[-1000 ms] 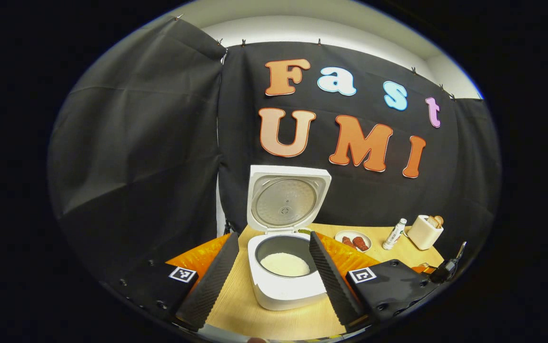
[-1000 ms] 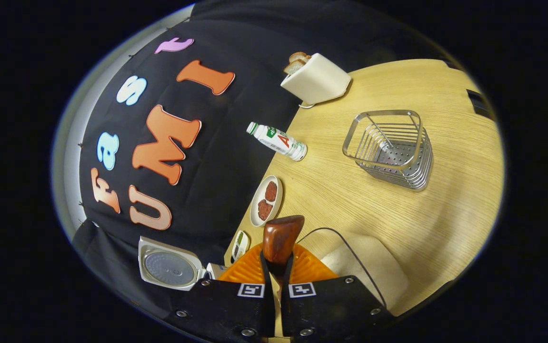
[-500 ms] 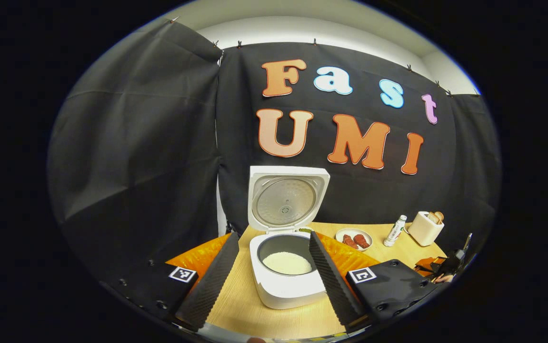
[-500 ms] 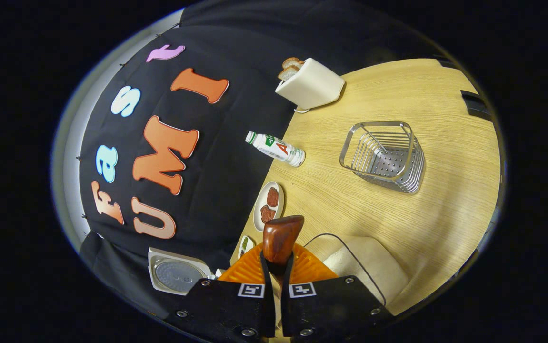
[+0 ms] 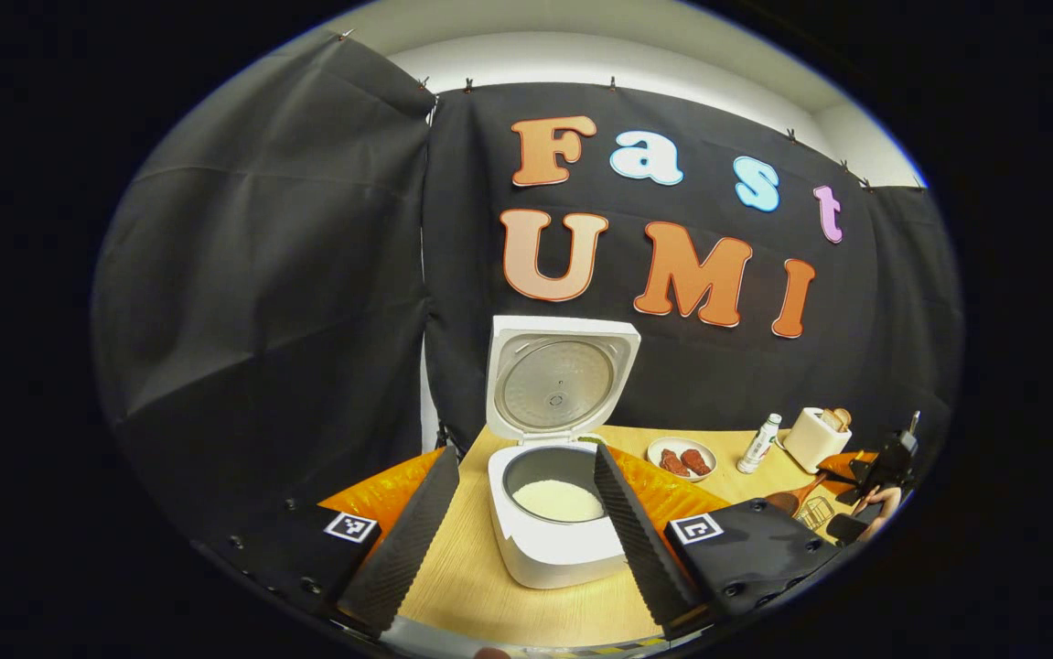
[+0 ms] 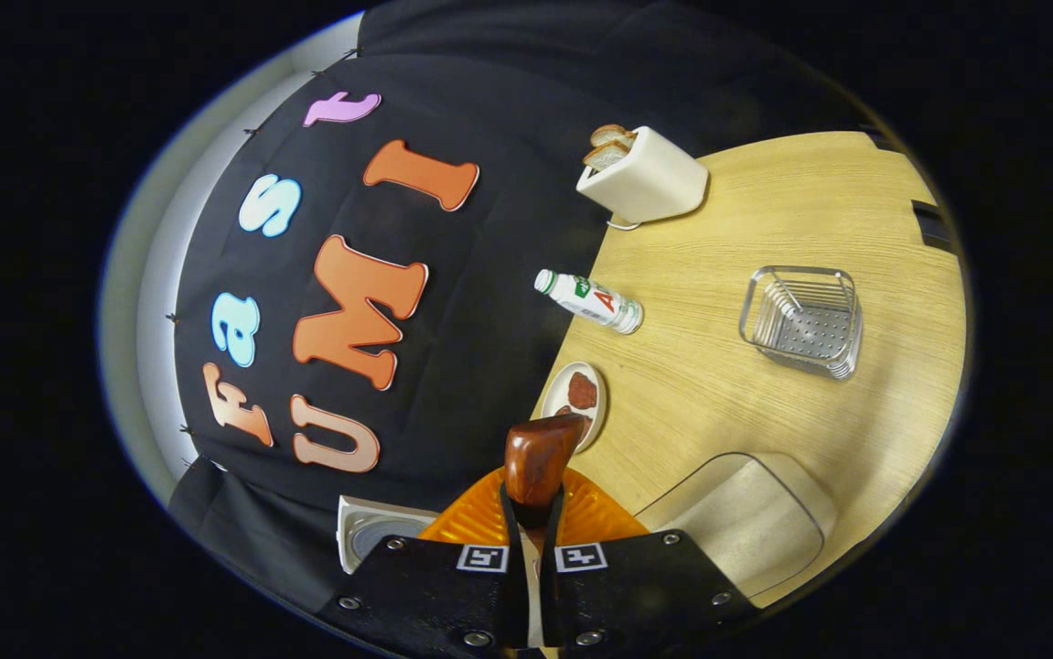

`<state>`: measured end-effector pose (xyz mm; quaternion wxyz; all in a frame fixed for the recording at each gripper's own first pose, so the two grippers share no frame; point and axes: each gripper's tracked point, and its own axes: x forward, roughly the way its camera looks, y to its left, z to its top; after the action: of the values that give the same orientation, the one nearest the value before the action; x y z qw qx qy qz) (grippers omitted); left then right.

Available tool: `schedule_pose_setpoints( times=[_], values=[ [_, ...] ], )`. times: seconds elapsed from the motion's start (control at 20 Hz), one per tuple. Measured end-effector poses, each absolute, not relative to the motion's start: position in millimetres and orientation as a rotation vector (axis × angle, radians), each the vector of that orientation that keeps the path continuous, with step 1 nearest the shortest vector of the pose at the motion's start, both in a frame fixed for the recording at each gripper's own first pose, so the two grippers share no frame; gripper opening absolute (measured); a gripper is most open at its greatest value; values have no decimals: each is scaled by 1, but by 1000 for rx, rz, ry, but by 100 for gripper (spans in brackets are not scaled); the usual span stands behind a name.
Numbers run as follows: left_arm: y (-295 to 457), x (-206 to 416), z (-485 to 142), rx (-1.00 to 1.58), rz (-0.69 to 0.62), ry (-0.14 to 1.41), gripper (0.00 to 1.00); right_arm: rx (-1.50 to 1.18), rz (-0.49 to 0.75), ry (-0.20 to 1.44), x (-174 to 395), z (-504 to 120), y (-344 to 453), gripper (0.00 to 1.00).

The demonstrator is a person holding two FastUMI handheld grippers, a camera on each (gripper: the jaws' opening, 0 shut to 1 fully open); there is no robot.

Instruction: Close the left gripper, press the button to open the rice cooker; take a wooden spoon from the chopstick holder with the right hand, scoop a spoonful of rice and pour it into the rice cooker, then put the wooden spoon back into the chopstick holder.

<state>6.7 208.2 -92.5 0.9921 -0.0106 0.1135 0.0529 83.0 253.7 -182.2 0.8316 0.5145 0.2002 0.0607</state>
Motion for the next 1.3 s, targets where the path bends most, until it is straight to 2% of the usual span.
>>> schedule_pose_setpoints(
  times=[0.45,1.0,1.3],
  values=[
    [230,-1,-90,-46,128,219,100,1041,276,438,101,-123,355,5],
    [272,-8,-99,-45,199,220,100,881,393,499,129,-127,490,5],
    [292,-15,-106,-51,245,231,100,729,429,480,142,-128,534,5]
  ],
)
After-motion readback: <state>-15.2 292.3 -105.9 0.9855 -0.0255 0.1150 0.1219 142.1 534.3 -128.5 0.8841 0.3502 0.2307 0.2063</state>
